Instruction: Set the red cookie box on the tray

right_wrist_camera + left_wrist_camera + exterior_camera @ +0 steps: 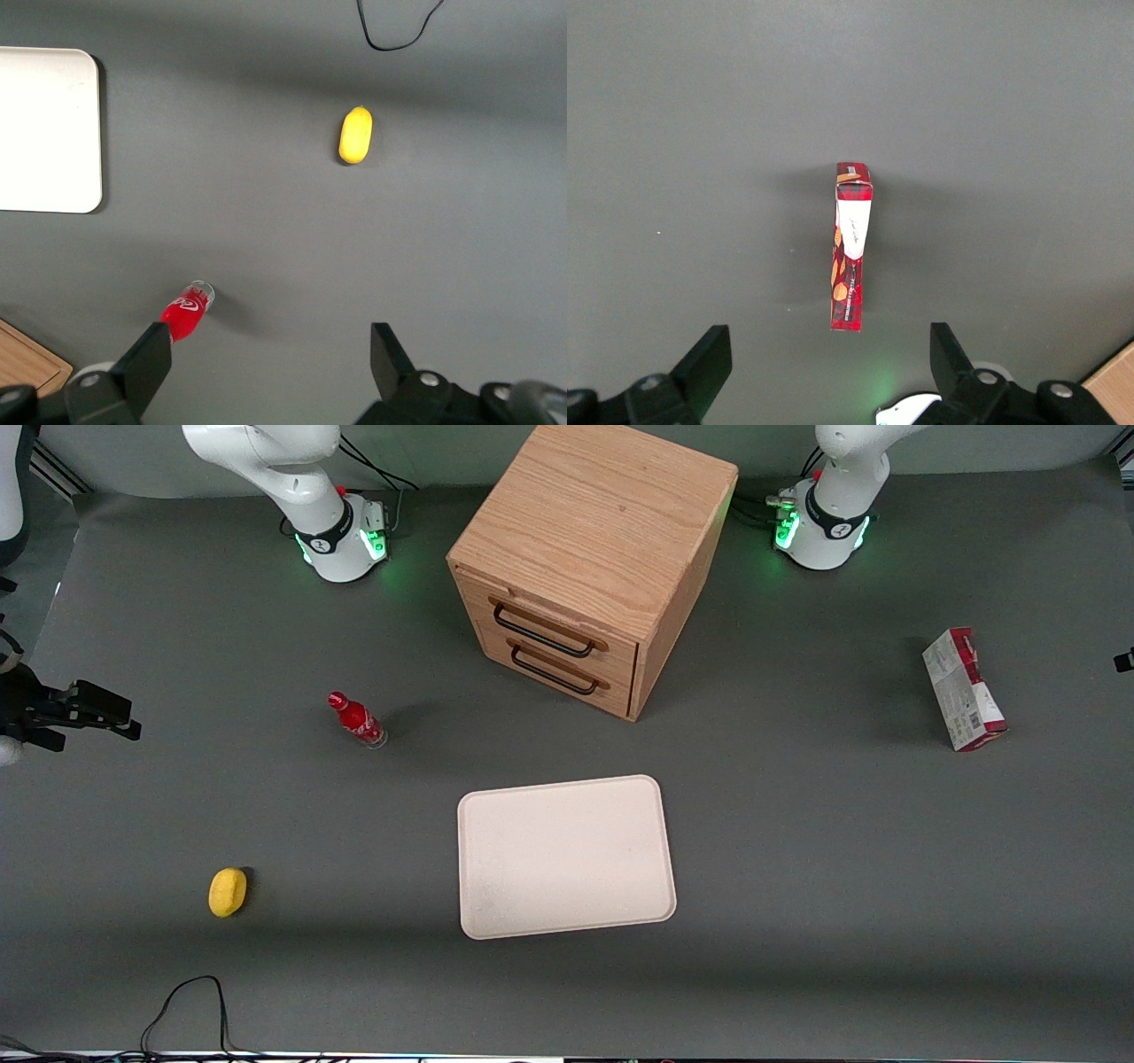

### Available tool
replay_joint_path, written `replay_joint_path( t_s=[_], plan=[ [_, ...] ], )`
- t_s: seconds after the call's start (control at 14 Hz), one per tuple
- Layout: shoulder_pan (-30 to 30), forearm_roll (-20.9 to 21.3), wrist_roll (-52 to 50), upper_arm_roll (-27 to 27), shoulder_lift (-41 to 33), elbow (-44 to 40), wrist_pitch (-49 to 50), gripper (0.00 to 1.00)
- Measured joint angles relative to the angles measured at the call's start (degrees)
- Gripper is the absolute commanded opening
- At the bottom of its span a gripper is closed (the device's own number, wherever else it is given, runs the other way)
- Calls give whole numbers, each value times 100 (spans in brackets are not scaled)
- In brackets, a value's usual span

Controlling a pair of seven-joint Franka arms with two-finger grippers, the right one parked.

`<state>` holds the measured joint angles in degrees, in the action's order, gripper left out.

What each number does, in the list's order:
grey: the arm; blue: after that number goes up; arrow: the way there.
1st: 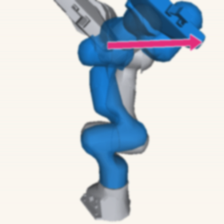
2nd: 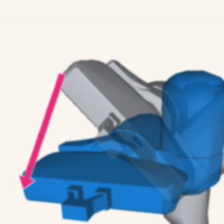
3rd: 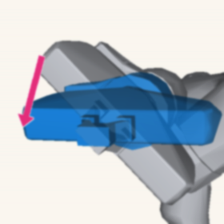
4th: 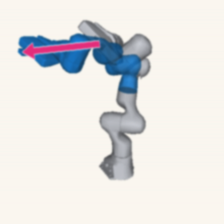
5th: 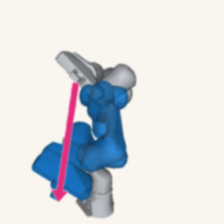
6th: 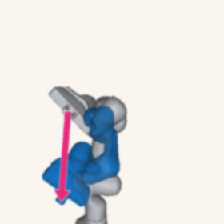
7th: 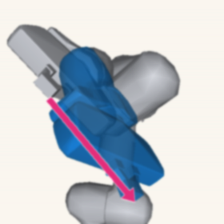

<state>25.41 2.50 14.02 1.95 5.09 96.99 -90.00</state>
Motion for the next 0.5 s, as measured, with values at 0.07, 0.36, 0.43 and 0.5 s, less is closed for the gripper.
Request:
replay_joint_path(
  t_s=[0.07, 0.36, 0.43, 0.5],
  plan=[
    [0, 0, 0, 2, -103, 257, -181, 100],
    [0, 0, 0, 14, -619, 1627, -1088, 100],
    [0, 0, 0, 26, -683, 1904, -1299, 100],
    [0, 0, 0, 34, -713, 2151, -1528, 100]
  ],
)
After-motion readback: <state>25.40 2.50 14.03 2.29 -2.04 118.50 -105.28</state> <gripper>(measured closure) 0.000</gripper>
